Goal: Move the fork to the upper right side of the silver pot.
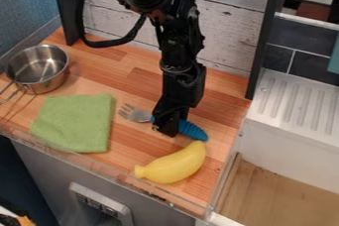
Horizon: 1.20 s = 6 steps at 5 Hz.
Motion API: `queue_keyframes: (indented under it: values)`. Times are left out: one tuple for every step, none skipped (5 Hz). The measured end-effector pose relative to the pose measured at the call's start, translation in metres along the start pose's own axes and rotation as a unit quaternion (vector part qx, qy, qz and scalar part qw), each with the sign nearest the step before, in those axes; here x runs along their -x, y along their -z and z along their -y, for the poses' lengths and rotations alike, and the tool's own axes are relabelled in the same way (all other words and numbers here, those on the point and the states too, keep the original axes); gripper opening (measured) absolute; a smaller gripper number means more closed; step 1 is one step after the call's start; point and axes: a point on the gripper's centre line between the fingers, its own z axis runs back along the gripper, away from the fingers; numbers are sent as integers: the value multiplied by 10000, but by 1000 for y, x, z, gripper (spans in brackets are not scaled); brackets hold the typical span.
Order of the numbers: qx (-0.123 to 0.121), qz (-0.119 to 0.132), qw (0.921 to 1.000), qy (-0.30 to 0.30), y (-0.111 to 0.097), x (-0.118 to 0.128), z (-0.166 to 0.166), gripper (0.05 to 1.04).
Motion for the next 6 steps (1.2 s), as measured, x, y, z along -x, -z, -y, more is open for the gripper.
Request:
queue_keyframes:
  values:
    - [7,-27,10000,-73,0,1,2,382]
    - [65,-32,9996,-284,-3,10,4,382]
    - [-74,-11,9987,-508,-25,26,2,382]
    - [-227,-71,9984,-522,-38,37,-11,382]
    - [-458,-118,9969,-623,-54,53,-26,382]
    - [-718,-222,9954,-596,-70,66,-42,382]
